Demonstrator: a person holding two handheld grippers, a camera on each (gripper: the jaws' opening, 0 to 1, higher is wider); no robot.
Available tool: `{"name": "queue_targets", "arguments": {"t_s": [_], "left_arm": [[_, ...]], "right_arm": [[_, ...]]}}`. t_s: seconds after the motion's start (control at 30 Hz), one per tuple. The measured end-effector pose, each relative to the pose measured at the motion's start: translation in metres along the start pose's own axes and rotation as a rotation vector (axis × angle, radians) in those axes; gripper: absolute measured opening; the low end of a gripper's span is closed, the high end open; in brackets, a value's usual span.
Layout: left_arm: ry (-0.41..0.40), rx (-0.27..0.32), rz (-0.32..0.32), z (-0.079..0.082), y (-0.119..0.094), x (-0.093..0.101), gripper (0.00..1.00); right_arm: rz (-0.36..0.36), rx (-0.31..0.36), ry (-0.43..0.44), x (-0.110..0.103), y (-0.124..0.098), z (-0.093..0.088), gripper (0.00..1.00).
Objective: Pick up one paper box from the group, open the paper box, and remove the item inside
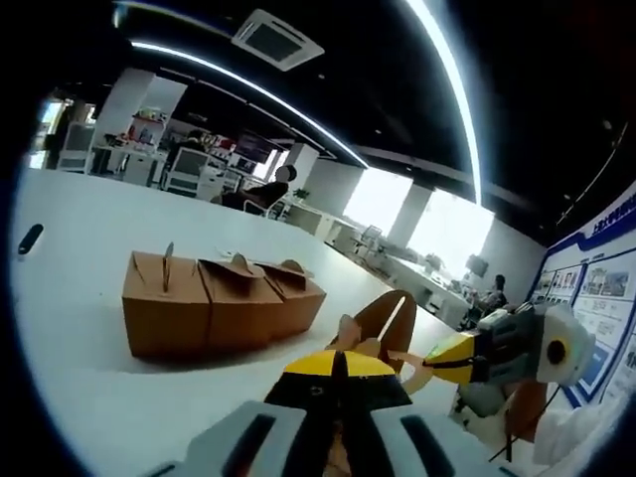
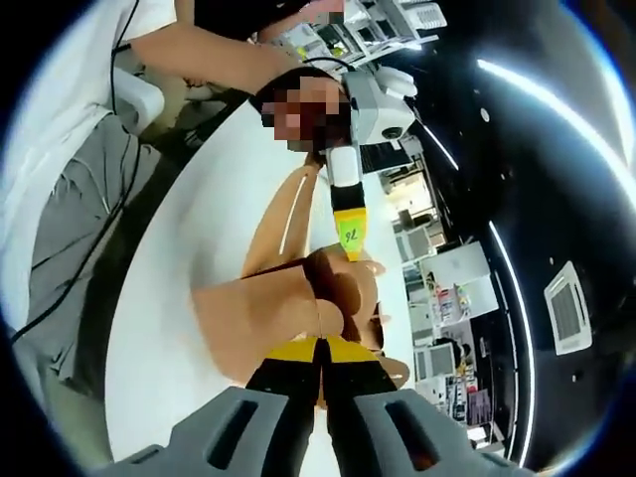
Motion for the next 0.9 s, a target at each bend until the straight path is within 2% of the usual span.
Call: {"name": "queue_targets", "arguments": {"t_s": [0.4, 0.9], "left_arm": [[-0.035, 0.025, 0.024, 0.007, -0.004, -0.015, 0.03], [-0.093, 0.024, 0.034, 0.002, -0.007, -0.032, 0.03]], "right_arm": [[-0.048, 0.002, -0.009, -0.001, -0.021, 0.0, 0.03], [-0.085, 0.002, 0.031, -0.015, -0.038, -0.013, 0.03]]}}
Point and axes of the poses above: the point that each gripper's makers call its tool centre point, and the gripper's own axes: y roughly forward along the fingers, x roughly to its right, z roughly out of its top, the point moved 1 cm from there along -y, roughly backward along the fingers, and after that the axes turned 4 degrees about z, right-handed, at the moved point
